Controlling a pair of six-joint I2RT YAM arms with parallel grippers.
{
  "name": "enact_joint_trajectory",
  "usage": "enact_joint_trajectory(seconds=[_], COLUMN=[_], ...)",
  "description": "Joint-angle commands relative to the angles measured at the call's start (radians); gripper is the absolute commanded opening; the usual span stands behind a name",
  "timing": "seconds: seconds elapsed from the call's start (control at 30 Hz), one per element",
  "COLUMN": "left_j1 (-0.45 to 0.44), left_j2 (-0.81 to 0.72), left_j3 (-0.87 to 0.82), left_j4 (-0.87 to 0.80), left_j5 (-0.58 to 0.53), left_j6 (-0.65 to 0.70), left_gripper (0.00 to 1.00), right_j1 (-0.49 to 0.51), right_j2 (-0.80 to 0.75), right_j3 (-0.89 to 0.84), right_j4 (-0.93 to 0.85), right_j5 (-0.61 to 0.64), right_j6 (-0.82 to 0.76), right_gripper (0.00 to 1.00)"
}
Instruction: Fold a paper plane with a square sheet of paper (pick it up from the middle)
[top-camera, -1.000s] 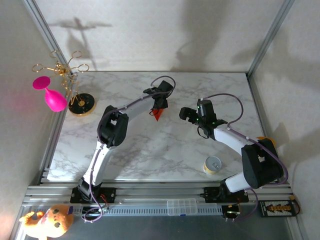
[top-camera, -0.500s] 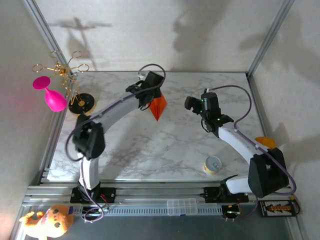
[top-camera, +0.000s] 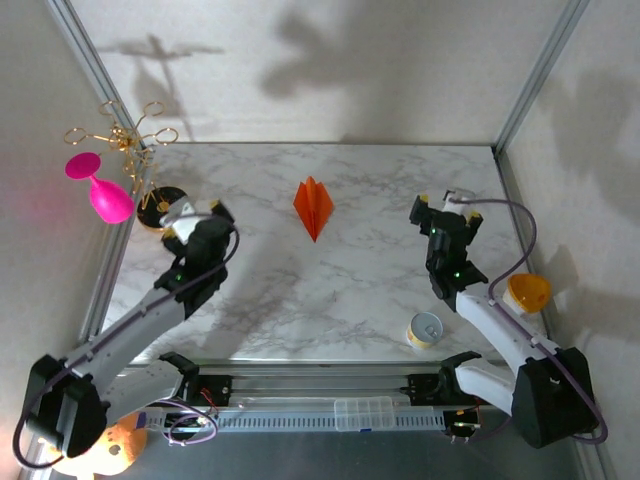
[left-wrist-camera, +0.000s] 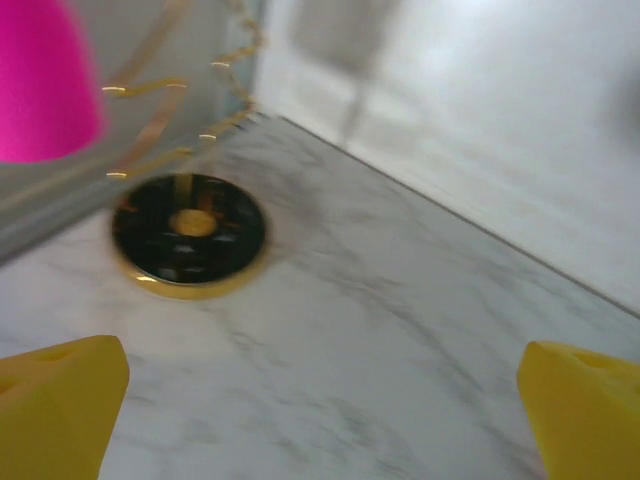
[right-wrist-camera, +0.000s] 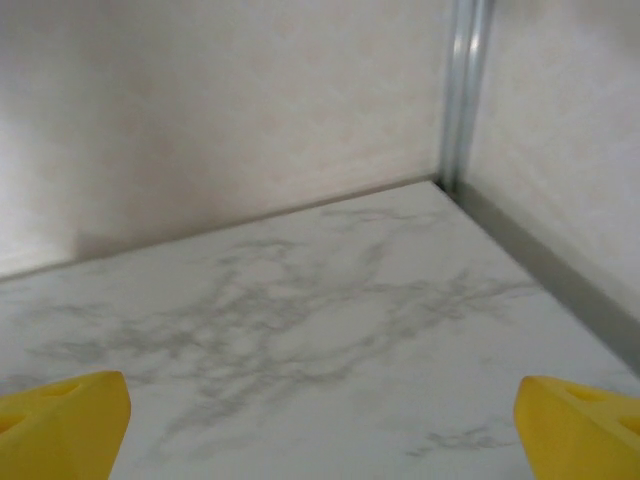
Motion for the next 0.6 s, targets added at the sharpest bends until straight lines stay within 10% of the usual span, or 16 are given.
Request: enact_joint_trajectory(seconds=[0.0,0.27,0.57], left_j1=[0.052,0.175,0.309], left_j2=[-0.113,-0.116,0.029], left_j3=[-0.167,-0.432,-0.53], left_j4=[0.234,0.565,0.935], left_j5=[-0.1,-0.084,0.306], left_j6=[0.081,0.183,0.33], left_gripper=[0.99,1.0,1.0], right_j1=[-0.042,-0.148,-0.237], right_j2=[-0.006,0.087,0.273], right_j3=[-0.089,-0.28,-0.363], right_j4=[0.16,0.485,0.802], right_j5=[0.072,-0.122,-0.289], right_j6=[-0.118,-0.16,-0.177], right_gripper=[0.99,0.99,0.99])
